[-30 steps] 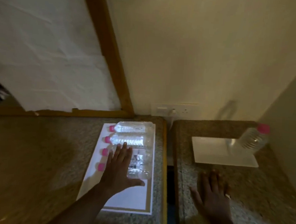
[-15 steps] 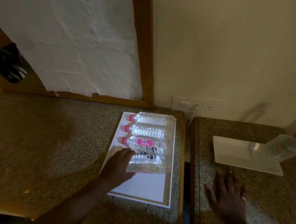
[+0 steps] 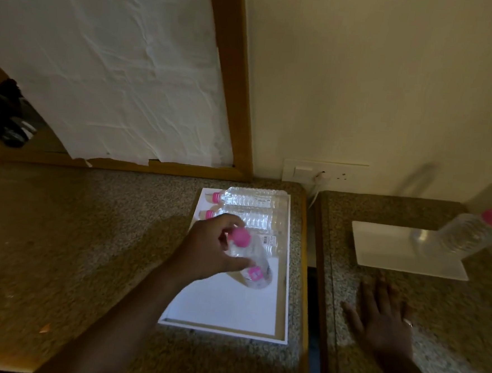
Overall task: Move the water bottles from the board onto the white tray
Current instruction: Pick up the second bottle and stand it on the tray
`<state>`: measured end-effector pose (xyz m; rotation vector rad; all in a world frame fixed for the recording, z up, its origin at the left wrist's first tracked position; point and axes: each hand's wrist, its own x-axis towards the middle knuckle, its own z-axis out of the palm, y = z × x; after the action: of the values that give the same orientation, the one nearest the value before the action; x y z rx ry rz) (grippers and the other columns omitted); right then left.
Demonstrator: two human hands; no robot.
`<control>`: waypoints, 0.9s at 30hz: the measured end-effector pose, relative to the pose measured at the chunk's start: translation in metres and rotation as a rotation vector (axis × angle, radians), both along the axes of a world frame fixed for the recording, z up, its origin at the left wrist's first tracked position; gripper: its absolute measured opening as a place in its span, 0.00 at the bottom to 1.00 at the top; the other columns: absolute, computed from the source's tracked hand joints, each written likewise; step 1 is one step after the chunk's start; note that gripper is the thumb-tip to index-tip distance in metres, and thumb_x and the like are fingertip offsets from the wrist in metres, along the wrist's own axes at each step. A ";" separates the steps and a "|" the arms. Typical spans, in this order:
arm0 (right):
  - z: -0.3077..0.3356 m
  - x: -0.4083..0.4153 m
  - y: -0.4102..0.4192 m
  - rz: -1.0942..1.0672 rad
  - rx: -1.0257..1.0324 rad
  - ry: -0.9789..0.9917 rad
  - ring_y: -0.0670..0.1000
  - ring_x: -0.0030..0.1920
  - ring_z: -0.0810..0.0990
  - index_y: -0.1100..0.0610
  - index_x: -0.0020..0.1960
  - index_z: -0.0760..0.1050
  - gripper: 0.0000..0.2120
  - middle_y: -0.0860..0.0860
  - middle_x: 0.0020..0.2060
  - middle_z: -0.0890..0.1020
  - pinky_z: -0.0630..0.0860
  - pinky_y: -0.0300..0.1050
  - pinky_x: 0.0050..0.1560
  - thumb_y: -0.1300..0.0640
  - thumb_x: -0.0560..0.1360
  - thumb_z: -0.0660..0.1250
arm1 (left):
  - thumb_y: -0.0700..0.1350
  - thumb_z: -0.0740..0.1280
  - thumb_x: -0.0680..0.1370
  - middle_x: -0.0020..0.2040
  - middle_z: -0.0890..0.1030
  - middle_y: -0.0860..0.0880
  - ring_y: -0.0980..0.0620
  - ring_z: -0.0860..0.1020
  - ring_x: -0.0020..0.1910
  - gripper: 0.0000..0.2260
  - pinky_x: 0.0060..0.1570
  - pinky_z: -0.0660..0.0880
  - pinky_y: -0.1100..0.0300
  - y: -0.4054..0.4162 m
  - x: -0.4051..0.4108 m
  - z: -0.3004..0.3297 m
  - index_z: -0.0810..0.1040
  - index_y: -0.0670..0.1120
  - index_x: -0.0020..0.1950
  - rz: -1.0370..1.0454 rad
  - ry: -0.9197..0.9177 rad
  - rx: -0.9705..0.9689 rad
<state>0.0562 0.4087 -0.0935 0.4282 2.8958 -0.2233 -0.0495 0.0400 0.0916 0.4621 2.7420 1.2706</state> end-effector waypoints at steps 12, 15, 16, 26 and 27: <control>-0.001 0.001 0.001 0.002 -0.019 0.007 0.53 0.77 0.33 0.47 0.81 0.44 0.43 0.55 0.81 0.45 0.36 0.63 0.77 0.25 0.72 0.33 | 0.57 0.77 0.67 0.52 0.79 0.57 0.58 0.77 0.51 0.22 0.51 0.76 0.57 0.075 -0.009 -0.009 0.74 0.55 0.56 -0.121 0.000 0.061; -0.003 0.002 0.003 0.008 -0.032 0.022 0.54 0.78 0.34 0.47 0.81 0.45 0.42 0.56 0.81 0.45 0.35 0.63 0.77 0.26 0.73 0.35 | 0.69 0.77 0.57 0.50 0.79 0.56 0.56 0.78 0.50 0.30 0.49 0.78 0.54 0.062 -0.007 -0.010 0.75 0.56 0.53 0.005 -0.001 0.038; -0.003 0.002 0.004 0.007 -0.033 0.023 0.55 0.78 0.35 0.47 0.81 0.45 0.42 0.56 0.81 0.45 0.35 0.63 0.77 0.26 0.73 0.35 | 0.70 0.77 0.54 0.49 0.79 0.56 0.56 0.79 0.49 0.32 0.48 0.78 0.55 0.059 -0.005 -0.011 0.75 0.57 0.52 0.033 -0.012 0.042; -0.010 -0.001 0.004 0.019 -0.062 0.036 0.53 0.77 0.34 0.45 0.81 0.44 0.43 0.53 0.80 0.42 0.38 0.64 0.78 0.24 0.73 0.35 | 0.69 0.79 0.52 0.48 0.82 0.60 0.67 0.79 0.49 0.33 0.41 0.75 0.75 0.049 0.008 -0.016 0.73 0.61 0.52 0.117 -0.119 0.074; -0.010 0.000 0.004 0.014 -0.072 0.040 0.52 0.77 0.34 0.46 0.81 0.44 0.43 0.53 0.80 0.43 0.38 0.63 0.78 0.23 0.73 0.36 | 0.69 0.78 0.52 0.47 0.82 0.60 0.66 0.80 0.48 0.33 0.40 0.76 0.74 0.051 0.007 -0.012 0.74 0.60 0.51 0.130 -0.110 0.072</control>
<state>0.0560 0.4130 -0.1037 0.3953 2.9179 -0.3364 -0.0429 0.0915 0.0795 0.2146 2.6806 1.3840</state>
